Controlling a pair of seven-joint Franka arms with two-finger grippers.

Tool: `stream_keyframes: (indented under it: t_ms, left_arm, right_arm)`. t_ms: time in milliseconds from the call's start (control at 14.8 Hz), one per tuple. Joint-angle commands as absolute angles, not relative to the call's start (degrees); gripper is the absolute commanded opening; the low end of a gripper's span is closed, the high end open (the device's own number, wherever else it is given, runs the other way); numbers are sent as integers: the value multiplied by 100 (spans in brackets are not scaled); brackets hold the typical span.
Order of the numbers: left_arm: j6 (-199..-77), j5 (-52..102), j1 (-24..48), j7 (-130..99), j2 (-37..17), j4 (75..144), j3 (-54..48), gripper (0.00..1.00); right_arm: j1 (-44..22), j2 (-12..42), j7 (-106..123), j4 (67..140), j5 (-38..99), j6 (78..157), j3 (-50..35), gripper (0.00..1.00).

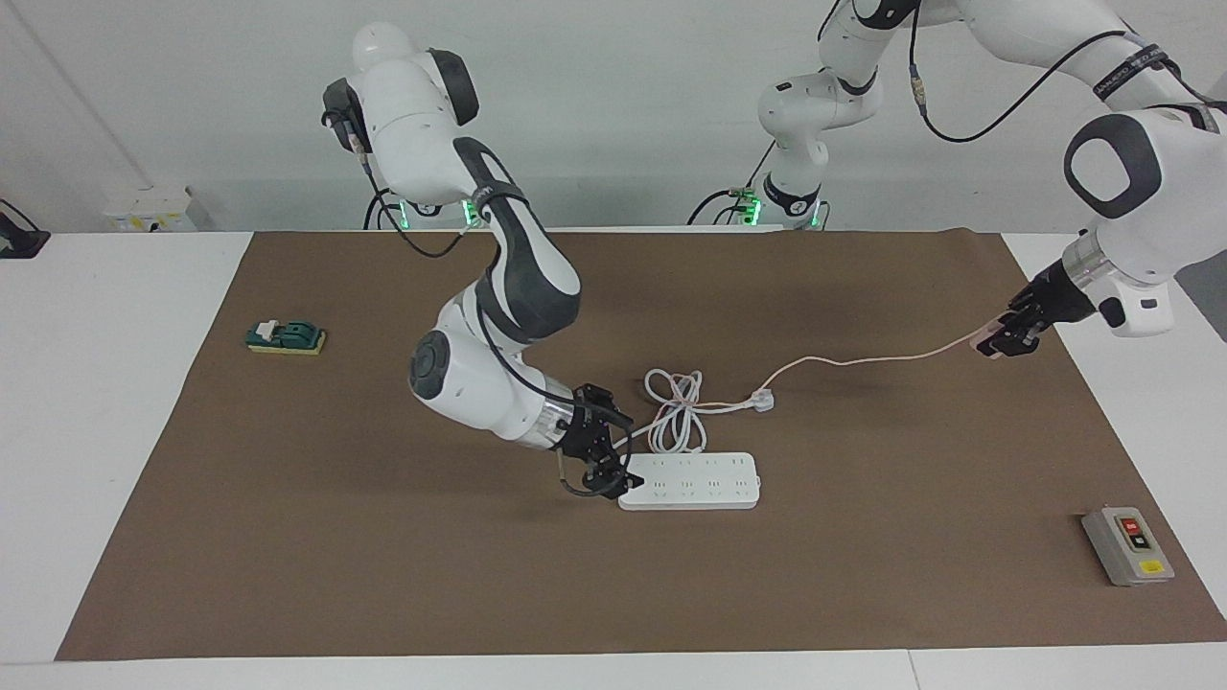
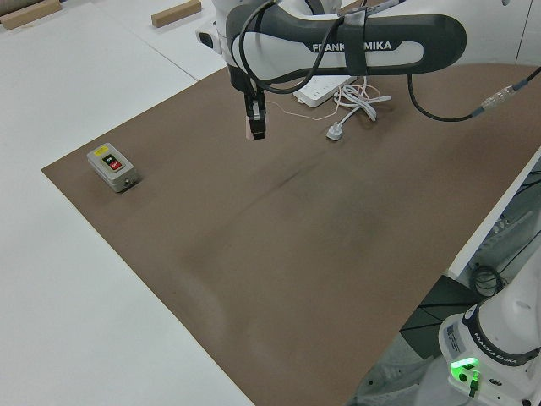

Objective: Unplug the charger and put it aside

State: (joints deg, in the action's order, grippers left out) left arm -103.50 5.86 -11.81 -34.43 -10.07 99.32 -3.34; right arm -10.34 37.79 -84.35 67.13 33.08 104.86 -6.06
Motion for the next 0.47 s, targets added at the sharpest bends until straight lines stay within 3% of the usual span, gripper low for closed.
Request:
stream_keyframes:
  t_ms: [0,405]
  left_arm:
    - [-10617,519,-1143,-3340,-659,10371,-343,100]
    - [-10425,379,-1081,-2288,-721,9889,-404,100]
  right_arm:
    - [-757,3140,-7563,7066,2780,9812,-642,100]
    - [-229,2067,-5023,7514,1803,8693,-633,100]
